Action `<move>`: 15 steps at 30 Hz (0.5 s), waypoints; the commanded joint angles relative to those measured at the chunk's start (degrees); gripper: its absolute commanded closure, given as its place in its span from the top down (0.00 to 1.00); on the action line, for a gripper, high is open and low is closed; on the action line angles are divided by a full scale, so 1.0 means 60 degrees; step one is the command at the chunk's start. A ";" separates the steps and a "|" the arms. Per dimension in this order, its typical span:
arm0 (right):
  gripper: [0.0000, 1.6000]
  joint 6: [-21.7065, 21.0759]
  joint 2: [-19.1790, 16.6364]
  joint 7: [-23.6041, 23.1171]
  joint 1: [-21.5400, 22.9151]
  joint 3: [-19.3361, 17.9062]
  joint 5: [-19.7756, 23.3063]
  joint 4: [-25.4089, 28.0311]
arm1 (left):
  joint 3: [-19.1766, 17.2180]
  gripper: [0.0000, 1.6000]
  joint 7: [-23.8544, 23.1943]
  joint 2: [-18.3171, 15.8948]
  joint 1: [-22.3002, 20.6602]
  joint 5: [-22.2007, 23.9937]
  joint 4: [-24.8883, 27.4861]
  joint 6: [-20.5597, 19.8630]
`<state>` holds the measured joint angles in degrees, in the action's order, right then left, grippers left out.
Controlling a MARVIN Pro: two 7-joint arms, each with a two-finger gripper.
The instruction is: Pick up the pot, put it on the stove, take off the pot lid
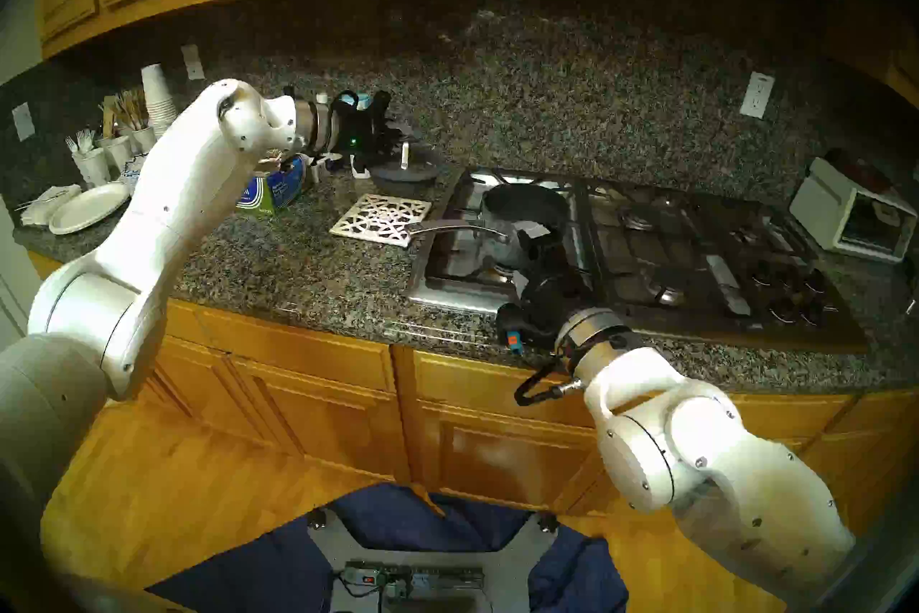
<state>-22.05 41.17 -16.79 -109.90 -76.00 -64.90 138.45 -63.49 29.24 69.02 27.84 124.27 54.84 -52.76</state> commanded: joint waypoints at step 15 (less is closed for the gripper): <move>1.00 0.0008 0.0000 0.0175 0.0136 -0.0159 -0.0051 0.0258 | -0.0374 0.00 -0.1315 -0.0040 -0.0271 -0.0683 -0.0548 -0.0236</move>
<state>-22.04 41.17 -16.79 -109.90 -76.01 -64.90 138.45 -64.27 25.18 68.03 29.79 121.43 52.14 -54.88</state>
